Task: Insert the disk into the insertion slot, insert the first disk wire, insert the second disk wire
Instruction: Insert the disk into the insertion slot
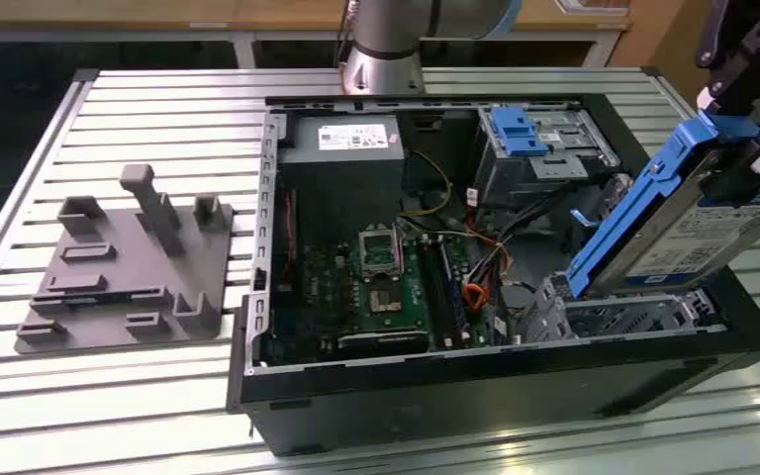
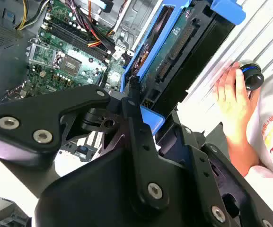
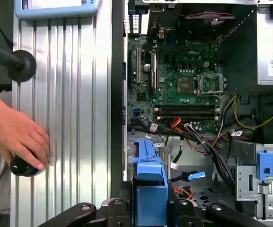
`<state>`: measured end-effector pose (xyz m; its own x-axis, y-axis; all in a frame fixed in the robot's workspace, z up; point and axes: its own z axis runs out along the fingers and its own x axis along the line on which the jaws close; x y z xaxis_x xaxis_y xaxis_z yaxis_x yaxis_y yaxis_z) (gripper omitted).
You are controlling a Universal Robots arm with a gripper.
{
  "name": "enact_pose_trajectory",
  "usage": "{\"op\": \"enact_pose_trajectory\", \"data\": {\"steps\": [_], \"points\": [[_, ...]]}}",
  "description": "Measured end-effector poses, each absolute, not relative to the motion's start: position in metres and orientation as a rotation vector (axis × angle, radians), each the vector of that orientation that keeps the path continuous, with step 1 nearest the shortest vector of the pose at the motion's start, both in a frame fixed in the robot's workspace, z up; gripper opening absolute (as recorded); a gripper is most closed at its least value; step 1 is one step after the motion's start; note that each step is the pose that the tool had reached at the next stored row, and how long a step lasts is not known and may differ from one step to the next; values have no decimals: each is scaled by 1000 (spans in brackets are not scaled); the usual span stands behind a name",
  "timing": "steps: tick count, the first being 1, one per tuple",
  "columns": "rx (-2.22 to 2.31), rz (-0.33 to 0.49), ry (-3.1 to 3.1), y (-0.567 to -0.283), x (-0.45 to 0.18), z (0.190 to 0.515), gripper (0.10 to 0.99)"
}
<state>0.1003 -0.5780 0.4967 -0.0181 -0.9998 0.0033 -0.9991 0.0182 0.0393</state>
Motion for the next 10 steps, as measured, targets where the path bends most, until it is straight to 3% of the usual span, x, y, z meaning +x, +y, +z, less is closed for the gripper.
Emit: {"op": "enact_pose_trajectory", "data": {"steps": [10], "points": [[2180, -40, -2220, -578, 100, 497, 361]]}}
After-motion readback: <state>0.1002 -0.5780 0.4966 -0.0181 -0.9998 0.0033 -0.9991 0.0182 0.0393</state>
